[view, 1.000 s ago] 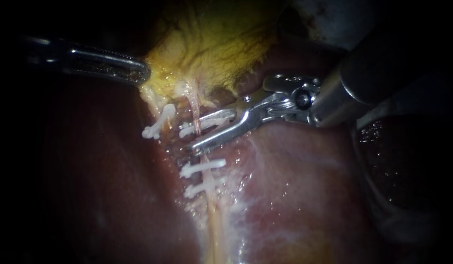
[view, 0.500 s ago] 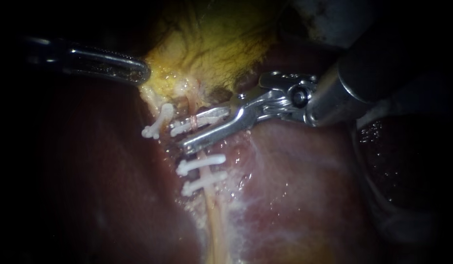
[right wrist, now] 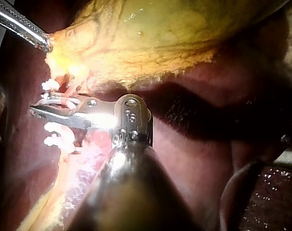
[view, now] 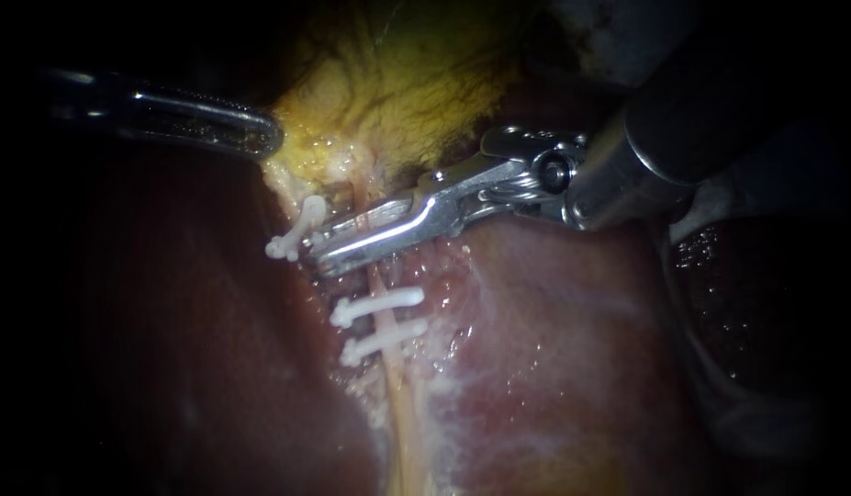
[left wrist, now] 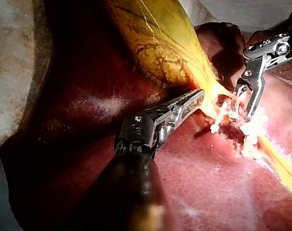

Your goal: Clipping third clip right tube

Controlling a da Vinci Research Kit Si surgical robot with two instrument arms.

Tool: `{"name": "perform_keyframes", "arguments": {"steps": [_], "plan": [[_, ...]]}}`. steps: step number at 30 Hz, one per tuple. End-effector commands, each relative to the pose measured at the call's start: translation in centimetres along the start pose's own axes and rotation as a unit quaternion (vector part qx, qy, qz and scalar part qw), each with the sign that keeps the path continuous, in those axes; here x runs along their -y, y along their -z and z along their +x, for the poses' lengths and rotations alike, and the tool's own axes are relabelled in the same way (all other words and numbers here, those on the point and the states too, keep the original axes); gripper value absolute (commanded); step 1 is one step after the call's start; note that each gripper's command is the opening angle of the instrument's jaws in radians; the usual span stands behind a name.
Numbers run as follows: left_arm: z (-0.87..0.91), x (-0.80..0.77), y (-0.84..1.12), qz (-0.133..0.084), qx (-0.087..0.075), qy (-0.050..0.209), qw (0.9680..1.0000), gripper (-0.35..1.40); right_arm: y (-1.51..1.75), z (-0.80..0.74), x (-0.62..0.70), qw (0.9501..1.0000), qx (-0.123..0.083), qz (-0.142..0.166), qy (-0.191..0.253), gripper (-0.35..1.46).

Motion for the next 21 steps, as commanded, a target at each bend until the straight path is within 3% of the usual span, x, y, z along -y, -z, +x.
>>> {"name": "perform_keyframes", "arguments": {"steps": [1, 4, 7, 21], "plan": [[0.00, 0.00, 0.00, 0.000, 0.000, 0.000, 1.0000, -0.35, 0.00, 0.00, 0.00, 1.0000, 0.000, 0.000, 0.000, -0.15], [0.00, 0.00, 0.00, 0.000, 0.000, 0.000, 1.0000, -0.35, 0.00, 0.00, 0.00, 1.0000, -0.001, -0.001, 0.000, -0.35], [0.00, 0.00, 0.00, 0.000, 0.000, 0.000, 1.0000, -0.35, 0.01, 0.00, 0.00, 0.9995, 0.002, -0.005, -0.032, -0.35], [0.00, -0.01, 0.00, 0.000, 0.000, 0.000, 1.0000, -0.35, 0.01, -0.03, -0.02, 0.9995, 0.003, -0.005, -0.031, -0.35]]}}
